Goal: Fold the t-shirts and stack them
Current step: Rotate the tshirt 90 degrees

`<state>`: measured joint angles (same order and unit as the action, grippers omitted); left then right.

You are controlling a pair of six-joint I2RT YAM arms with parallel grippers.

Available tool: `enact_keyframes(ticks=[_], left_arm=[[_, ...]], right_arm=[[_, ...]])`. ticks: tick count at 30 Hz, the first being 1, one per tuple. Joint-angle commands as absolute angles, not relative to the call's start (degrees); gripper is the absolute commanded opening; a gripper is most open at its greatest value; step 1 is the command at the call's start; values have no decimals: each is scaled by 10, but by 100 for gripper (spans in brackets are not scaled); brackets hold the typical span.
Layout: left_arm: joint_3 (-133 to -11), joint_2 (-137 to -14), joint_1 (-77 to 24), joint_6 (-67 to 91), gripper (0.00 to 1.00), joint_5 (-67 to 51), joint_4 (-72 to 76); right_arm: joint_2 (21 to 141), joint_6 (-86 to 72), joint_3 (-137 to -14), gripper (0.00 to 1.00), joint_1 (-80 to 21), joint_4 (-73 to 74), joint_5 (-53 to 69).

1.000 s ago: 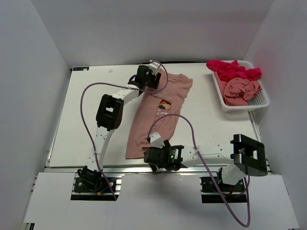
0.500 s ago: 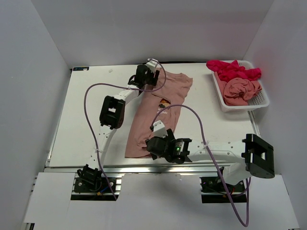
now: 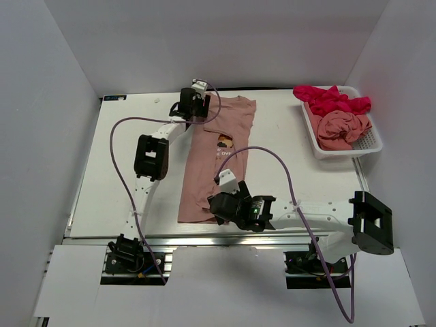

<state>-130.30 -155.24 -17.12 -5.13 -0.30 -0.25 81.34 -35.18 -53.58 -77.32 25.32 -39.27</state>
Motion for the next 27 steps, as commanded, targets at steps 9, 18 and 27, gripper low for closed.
enact_keyframes(ticks=[9,18,27], left_arm=[[-1368,-1564,-158,-56,80,44,-40],[-1275,-1444,-90,90,80,1,-83],[-800,-1047,-86,108,80,-68,-9]], right_arm=[[830,-359,-566,86,-773,248,-381],[821,-391,-535,87,-773,275,-399],[757,-448,-441,78,-773,255,-383]])
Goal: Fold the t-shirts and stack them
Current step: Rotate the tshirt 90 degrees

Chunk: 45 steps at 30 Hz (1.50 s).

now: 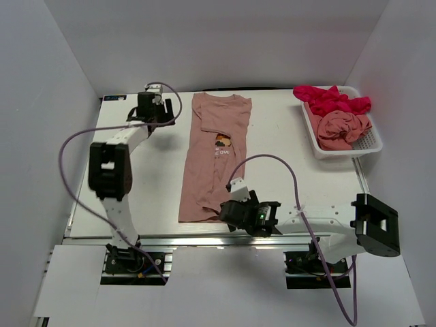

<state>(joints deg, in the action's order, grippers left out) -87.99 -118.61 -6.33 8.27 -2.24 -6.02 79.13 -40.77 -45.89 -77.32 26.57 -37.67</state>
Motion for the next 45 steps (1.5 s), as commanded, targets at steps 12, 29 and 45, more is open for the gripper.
enact_keyframes(ticks=[12,29,45], left_arm=[[-555,-862,-129,135,82,-102,162],[-467,-891,-184,68,81,-18,220],[-470,-892,-184,44,82,12,203]], right_arm=[[711,-518,-399,78,-781,281,-511],[769,-327,-426,82,-619,88,-373],[867,-304,-462,75,-624,72,-278]])
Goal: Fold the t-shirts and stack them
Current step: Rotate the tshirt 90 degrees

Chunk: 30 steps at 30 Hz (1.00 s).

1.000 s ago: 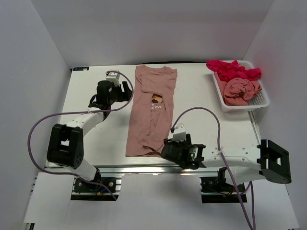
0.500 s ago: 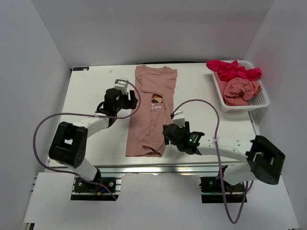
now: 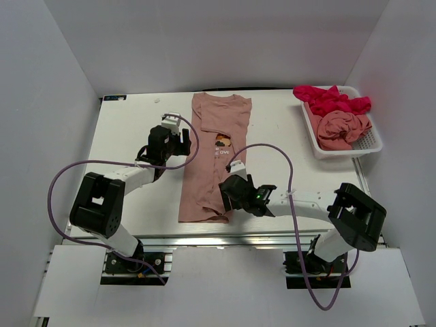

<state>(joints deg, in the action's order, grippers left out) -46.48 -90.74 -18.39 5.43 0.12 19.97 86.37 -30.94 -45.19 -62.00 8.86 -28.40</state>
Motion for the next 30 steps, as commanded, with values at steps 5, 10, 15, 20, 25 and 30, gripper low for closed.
enact_keyframes(ticks=[5,10,15,20,25,30], left_arm=[[-474,-904,-183,42,82,17,200],[-485,-906,-184,40,82,18,188],[-486,-909,-184,40,82,24,185],[-492,-912,-184,38,82,24,178],[-495,-917,-184,41,82,19,173],[-497,-920,-183,40,82,18,171]], right_arm=[[865,-305,-467,66,-639,71,-273],[873,-290,-501,65,-688,94,-303],[892,-291,-533,67,-722,133,-307],[882,-309,-513,68,-723,106,-279],[892,-308,-517,66,-724,109,-285],[890,-305,-513,54,-724,112,-284]])
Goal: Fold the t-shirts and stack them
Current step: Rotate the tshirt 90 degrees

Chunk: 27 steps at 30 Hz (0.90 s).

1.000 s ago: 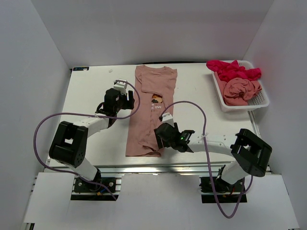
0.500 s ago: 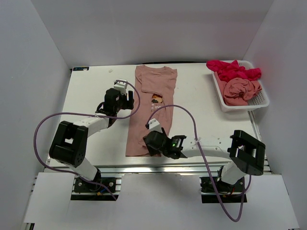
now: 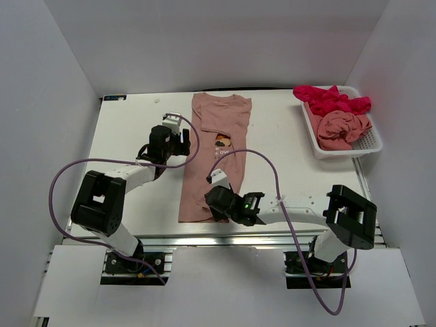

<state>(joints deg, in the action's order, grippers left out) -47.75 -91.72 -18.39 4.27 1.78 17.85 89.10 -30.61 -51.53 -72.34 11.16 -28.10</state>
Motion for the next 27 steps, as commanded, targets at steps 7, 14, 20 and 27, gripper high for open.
enact_keyframes(ticks=[7,14,20,27], left_arm=[[-511,-928,-184,44,82,15,155],[-512,-926,-183,44,83,18,152],[-514,-931,-183,45,83,18,150],[-518,-937,-183,46,83,18,149]], right_arm=[[883,-317,-505,49,-724,126,-272],[853,-343,-485,49,-728,132,-259],[845,-353,-495,50,-750,136,-254],[866,-347,-500,49,-754,129,-251]])
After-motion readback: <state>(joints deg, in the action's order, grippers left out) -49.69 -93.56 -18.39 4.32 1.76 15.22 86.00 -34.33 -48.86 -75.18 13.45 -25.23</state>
